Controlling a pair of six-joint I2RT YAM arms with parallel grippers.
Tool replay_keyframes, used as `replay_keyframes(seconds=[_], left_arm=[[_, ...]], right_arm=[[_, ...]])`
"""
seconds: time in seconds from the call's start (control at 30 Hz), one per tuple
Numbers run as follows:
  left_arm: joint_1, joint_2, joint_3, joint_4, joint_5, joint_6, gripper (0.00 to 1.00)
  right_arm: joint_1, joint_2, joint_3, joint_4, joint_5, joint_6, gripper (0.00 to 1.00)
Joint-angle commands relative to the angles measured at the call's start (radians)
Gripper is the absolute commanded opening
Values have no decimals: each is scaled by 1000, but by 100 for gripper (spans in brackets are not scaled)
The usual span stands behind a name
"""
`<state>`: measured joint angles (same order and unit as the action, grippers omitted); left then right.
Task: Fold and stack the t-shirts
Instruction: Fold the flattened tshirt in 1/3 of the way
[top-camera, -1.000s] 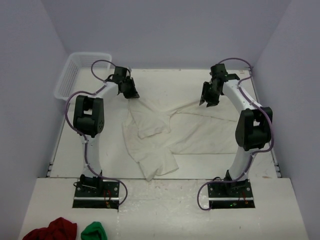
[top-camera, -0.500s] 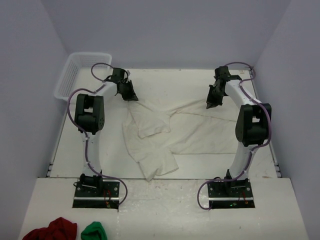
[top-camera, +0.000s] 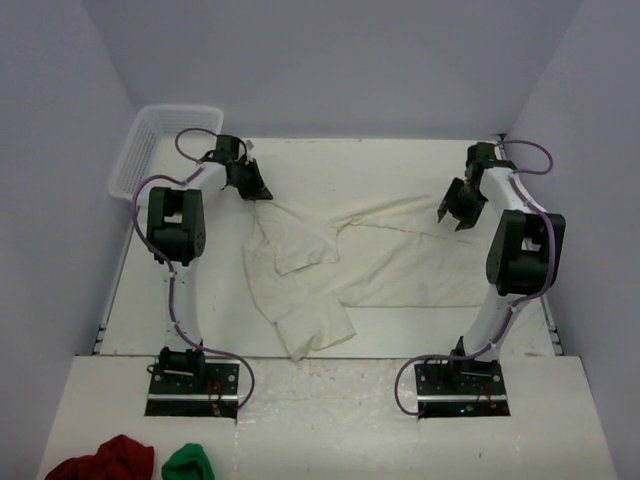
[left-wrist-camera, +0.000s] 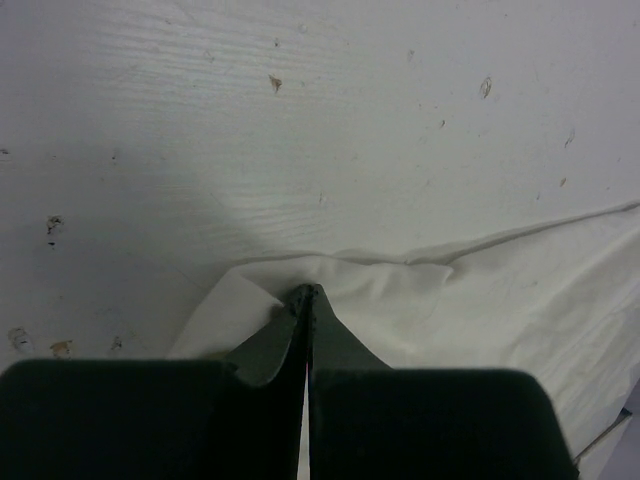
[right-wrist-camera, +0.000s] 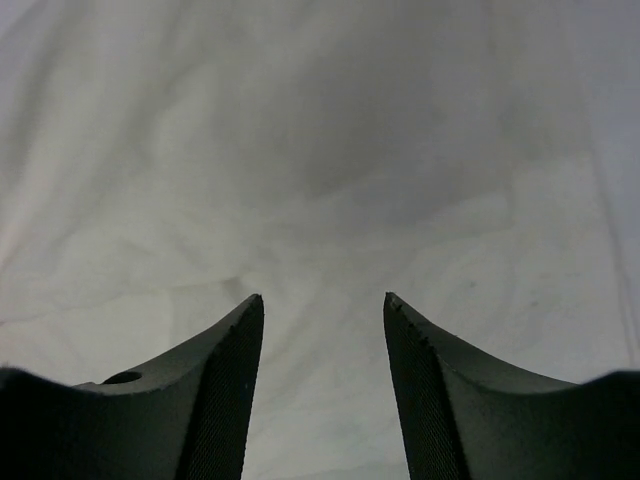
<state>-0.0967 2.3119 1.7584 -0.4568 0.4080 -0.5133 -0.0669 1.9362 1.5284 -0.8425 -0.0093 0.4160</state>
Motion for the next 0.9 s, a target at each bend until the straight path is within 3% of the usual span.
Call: replay_keyframes(seconds=[0.0, 0.27, 0.87], left_arm=[[48, 57, 9, -43, -78, 21, 0], [74, 53, 16, -48, -66, 18, 0], [74, 27, 3, -39, -37, 6, 0]], right_arm=[[-82, -92, -57, 19, 15, 32, 52], [-145, -103, -123, 48, -38, 26, 46], [-189, 92, 4, 53, -63, 14, 39]])
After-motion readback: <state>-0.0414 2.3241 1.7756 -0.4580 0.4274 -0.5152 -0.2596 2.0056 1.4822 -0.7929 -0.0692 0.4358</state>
